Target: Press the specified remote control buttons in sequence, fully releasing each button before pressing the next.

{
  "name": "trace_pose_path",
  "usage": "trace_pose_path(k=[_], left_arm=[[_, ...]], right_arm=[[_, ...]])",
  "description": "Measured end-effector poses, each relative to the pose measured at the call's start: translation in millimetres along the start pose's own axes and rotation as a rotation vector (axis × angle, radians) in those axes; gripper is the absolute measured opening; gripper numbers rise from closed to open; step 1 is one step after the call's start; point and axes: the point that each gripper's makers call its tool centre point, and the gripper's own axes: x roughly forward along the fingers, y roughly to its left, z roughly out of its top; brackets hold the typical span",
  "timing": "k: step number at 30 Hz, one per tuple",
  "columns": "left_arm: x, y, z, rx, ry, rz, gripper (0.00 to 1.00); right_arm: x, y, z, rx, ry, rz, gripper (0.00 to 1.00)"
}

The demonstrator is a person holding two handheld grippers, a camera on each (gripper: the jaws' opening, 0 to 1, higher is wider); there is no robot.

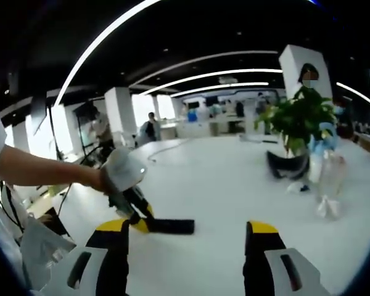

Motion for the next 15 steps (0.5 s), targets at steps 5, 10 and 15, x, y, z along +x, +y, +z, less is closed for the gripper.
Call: trace_pose_path(k=[5,10,15], left_arm=[[0.0,5.3,1.8,-0.027,0.009,0.007,0.24],[0.2,9.4,3.2,-0.021,0.027,0.005,0.24],[0.8,14.9,4.0,-0.026,0.032,0.008,0.24]], right_arm=[[0.6,0.8,-0.9,-0.005,0.006,0.002,0.75],[0.8,0.5,-1.4,-0.004,0.009,0.002,0.74],[1.0,-0.1,-1.8,-0.002,0.01,0.0,0.74]])
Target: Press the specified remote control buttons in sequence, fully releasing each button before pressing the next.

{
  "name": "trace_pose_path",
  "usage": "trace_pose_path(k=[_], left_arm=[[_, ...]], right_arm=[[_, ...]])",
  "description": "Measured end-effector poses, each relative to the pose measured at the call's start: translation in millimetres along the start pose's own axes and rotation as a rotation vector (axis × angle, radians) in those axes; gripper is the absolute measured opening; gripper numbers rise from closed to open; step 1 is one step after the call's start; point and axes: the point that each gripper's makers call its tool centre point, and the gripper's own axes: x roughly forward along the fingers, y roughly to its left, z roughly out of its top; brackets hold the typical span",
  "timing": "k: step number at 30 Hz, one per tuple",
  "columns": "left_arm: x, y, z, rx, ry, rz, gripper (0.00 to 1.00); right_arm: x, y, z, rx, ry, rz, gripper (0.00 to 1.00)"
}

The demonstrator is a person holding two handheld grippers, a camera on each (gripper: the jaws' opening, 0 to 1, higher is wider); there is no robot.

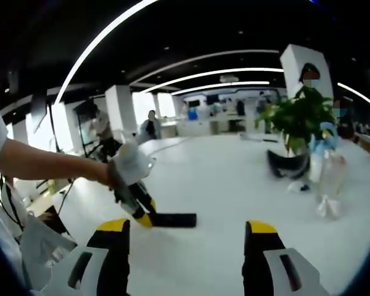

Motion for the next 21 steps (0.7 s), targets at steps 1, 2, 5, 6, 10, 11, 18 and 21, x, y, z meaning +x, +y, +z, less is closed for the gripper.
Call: trace_pose_path(k=[1,2,5,6,10,11,18,21], left_arm=[[0.0,1.1,0.2,-0.003,-0.002,0.0,0.24],[-0.4,1.9,0.6,-0.009,-0.005,0.002,0.24],[-0.4,4.0,1.4,-0.019,-0.006,0.005,0.24],[0.3,4.6,1.8,-0.017,-0.005,0.006,0.24],[0.7,6.8,2.6,-0.01,0.005,0.004,0.24],[0.7,7.7,3.0,-0.011,0.006,0.003,0.24],[1.0,13.5,3.2,-0.01,0.018,-0.001,0.24],[1.5,18.3,4.2,-0.003,0.023,-0.004,0.24]], right_arm=[[0.0,-0.2,0.0,0.0,0.0,-0.001,0.74],[-0.1,-0.6,-0.4,0.0,0.003,-0.003,0.74],[-0.3,-1.0,-0.1,0.002,0.001,-0.005,0.74],[-0.3,-1.1,-0.2,0.003,0.002,-0.005,0.74],[0.0,-0.6,-0.7,0.001,0.004,-0.002,0.73],[0.0,-0.3,-0.9,0.001,0.005,-0.001,0.73],[0.6,0.4,-2.0,0.0,0.01,0.004,0.73],[0.6,0.8,-2.3,-0.001,0.012,0.005,0.73]])
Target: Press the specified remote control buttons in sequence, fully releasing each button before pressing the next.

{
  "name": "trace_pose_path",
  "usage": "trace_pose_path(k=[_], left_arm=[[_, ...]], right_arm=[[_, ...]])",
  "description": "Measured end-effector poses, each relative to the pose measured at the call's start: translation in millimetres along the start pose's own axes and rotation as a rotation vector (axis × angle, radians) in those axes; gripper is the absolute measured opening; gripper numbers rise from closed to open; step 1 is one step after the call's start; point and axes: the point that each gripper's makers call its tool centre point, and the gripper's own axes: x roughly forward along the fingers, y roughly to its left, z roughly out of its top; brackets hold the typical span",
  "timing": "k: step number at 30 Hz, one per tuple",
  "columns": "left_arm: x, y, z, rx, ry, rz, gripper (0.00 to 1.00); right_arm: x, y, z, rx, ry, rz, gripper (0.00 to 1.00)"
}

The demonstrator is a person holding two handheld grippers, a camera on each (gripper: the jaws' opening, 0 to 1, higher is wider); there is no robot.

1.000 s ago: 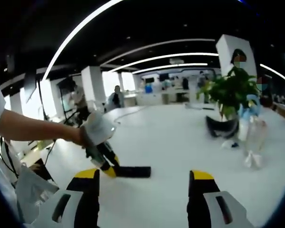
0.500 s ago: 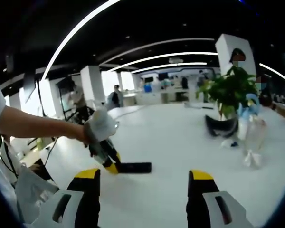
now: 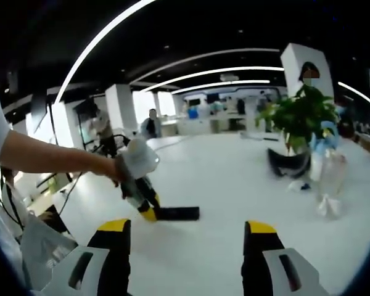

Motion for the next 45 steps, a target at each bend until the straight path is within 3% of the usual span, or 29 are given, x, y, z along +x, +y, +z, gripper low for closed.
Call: trace_pose_path(k=[7,36,45], left_arm=[[-0.8,7.5,2.5,-0.015,-0.002,0.0,0.24],[2.3,25.3,9.9,0.078,0.089,-0.022,0.24],[3.0,34.5,11.9,0.093,0.086,-0.024,0.24]], right_arm=[[-0.1,-1.3,-0.1,0.005,0.001,-0.005,0.73],[1.7,-1.5,-3.1,0.001,0.019,-0.006,0.72],[2.2,-2.5,-4.6,0.0,0.027,-0.011,0.72]])
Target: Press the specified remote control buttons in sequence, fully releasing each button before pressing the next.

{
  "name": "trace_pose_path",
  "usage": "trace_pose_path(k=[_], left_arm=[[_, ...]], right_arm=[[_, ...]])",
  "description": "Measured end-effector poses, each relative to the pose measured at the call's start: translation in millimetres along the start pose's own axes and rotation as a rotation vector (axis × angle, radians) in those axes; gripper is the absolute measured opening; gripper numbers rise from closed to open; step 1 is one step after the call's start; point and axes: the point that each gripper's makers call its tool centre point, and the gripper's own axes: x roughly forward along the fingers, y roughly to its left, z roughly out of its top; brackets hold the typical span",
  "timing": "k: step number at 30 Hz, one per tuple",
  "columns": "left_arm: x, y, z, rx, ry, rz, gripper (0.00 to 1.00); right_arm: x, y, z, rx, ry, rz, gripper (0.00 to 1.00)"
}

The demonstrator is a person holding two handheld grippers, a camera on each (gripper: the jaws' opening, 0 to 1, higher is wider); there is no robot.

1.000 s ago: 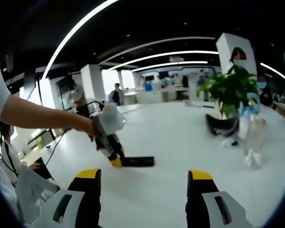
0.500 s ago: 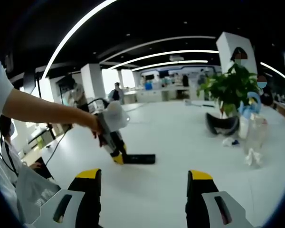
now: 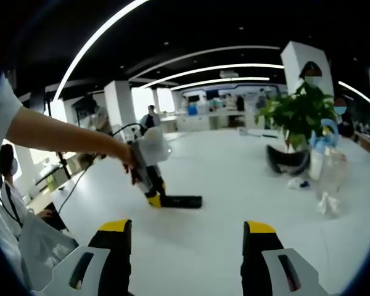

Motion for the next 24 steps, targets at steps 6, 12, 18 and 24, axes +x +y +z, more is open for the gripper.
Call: trace_pose_path(k=[6,12,18,24], left_arm=[[-0.3,6.4,1.5,0.008,0.007,-0.004,0.24],[0.3,12.7,2.9,0.024,0.018,-0.006,0.24],[0.4,18.3,3.7,0.038,0.024,-0.009,0.24],[0.5,25.2,5.4,0.045,0.032,-0.01,0.24]], right_arm=[[0.4,-0.6,-1.4,-0.005,0.007,-0.006,0.72],[0.1,-2.8,-2.1,-0.005,0.009,-0.018,0.71],[0.4,-3.5,-2.7,-0.011,0.013,-0.023,0.71],[0.8,-4.5,-3.5,-0.011,0.018,-0.027,0.71]])
